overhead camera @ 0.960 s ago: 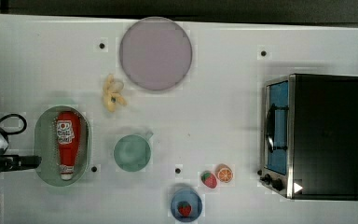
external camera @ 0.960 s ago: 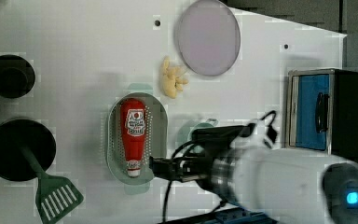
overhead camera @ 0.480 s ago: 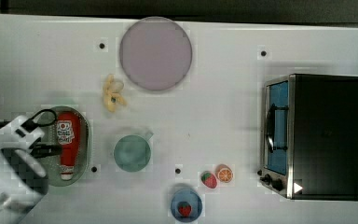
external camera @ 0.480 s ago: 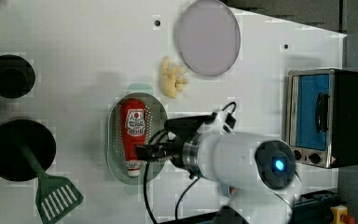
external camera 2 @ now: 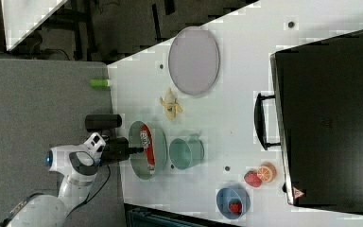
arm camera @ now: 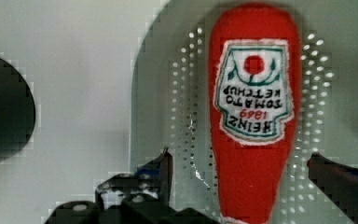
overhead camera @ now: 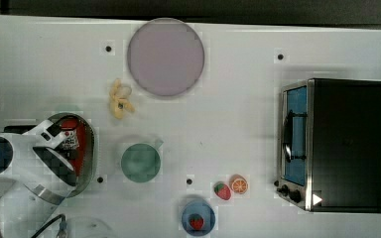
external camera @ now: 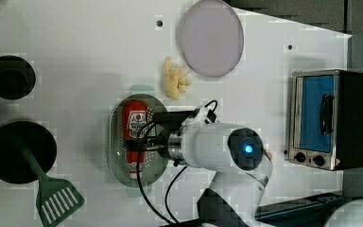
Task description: Pick ketchup from strainer and place it on the table
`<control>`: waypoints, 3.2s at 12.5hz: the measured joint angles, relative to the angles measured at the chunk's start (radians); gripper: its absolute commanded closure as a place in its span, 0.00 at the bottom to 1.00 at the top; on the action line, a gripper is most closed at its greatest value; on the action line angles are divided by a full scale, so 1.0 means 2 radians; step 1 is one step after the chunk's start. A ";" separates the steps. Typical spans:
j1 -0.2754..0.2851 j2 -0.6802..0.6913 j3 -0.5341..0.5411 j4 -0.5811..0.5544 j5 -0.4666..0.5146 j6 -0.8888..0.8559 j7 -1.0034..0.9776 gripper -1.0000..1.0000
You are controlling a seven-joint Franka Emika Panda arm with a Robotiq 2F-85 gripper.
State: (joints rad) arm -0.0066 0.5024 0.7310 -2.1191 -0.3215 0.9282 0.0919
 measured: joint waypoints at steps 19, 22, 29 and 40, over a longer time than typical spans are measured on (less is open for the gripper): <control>0.012 -0.041 -0.020 -0.029 0.012 -0.017 0.065 0.44; -0.009 -0.120 0.013 -0.013 0.102 -0.080 0.050 0.44; -0.059 -0.197 0.020 0.038 0.160 -0.213 -0.077 0.44; -0.160 -0.247 -0.189 0.054 0.168 -0.235 -0.348 0.44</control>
State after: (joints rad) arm -0.3269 0.0081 0.3533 -2.0117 0.0152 0.4578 -0.6035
